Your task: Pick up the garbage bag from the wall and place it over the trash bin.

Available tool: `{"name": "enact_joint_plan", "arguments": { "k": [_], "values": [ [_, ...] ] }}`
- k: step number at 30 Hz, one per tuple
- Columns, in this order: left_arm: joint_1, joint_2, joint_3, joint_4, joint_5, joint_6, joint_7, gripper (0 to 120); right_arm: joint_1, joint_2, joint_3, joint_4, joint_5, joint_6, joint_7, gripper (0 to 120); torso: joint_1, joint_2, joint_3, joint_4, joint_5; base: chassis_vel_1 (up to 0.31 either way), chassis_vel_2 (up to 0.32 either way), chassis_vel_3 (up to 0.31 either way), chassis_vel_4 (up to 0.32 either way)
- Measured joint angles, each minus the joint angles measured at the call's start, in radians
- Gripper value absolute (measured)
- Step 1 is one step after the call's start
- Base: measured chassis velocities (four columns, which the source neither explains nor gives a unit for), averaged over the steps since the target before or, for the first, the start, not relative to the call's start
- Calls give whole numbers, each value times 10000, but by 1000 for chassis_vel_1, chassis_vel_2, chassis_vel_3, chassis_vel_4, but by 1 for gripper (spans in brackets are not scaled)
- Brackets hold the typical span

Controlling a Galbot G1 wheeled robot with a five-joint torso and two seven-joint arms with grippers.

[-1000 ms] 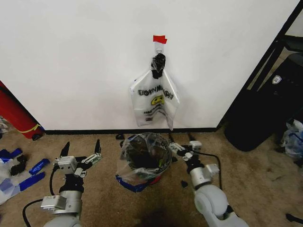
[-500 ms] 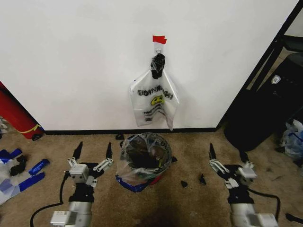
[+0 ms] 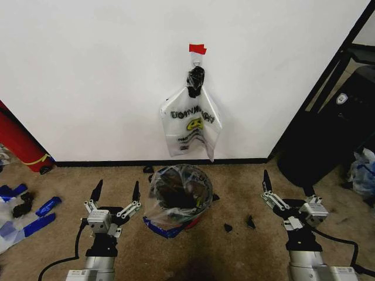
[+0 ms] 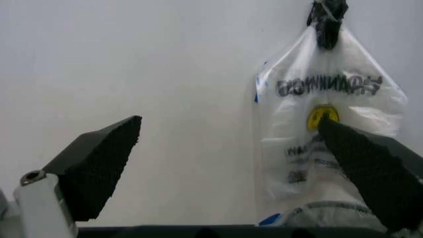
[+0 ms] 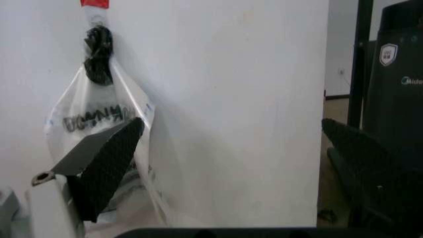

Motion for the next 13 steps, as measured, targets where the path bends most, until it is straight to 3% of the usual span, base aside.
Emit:
{"name": "enact_joint_plan", "arguments": {
  "k": [13],
  "values": [
    [-486, 297, 8, 484, -183, 191, -113, 100, -106, 913, -441, -139, -931, 44, 55, 100, 0, 0, 0, 0, -2, 0, 0, 0, 0]
  ]
}}
